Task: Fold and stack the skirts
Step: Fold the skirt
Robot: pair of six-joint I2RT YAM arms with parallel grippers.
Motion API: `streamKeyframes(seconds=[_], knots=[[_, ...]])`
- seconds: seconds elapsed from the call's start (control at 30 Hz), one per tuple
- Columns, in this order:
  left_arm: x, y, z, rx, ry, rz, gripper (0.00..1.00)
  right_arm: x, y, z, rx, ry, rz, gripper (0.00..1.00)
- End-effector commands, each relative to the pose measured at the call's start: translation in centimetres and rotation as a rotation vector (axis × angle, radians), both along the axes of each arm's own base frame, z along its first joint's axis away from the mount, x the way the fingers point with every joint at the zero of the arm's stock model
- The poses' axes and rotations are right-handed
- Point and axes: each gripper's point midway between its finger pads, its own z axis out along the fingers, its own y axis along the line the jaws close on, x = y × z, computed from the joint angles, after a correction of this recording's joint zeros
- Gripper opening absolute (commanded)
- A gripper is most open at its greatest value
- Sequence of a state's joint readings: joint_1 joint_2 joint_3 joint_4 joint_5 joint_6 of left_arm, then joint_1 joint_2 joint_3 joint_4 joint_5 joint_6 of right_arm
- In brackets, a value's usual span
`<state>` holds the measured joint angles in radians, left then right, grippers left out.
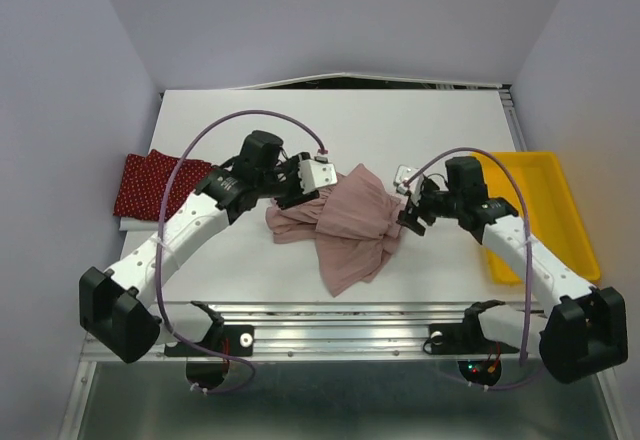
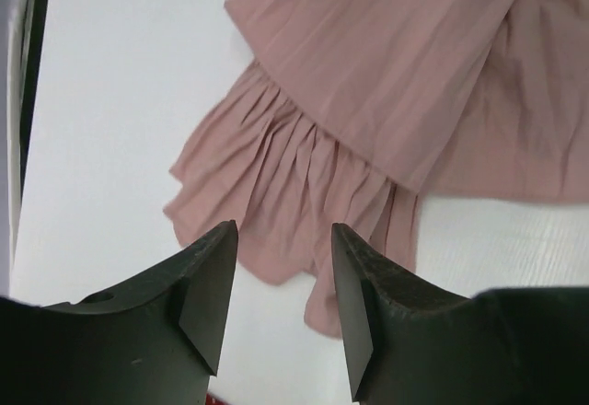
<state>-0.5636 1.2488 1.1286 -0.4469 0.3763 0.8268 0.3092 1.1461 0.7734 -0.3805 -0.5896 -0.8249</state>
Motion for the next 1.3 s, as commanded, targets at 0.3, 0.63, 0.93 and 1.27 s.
streamKeyframes(seconds=[0.3, 0.63, 0.93, 1.27], knots=[[-2.6, -14.4, -2.3, -0.078, -0.111, -0.26, 0.52, 1.9, -6.5, -3.5, 0.267, 0.62, -0.539, 0.66], [-4.8, -21.7, -6.3, -0.024, -0.098, -0.39, 0.44, 2.9, -5.5, -7.2, 0.356, 0.828, -0.603, 0.59], [-5.0, -22.0, -9.0, 0.051, -0.114, -0.425, 0.46, 3.7, -4.5, -9.2, 0.454, 0.916, -0.639, 0.54], [-4.9, -22.5, -10.9, 0.087, -0.106, -0.441, 0.45, 3.7, -4.4, -10.0, 0.488, 0.932, -0.682, 0.45]])
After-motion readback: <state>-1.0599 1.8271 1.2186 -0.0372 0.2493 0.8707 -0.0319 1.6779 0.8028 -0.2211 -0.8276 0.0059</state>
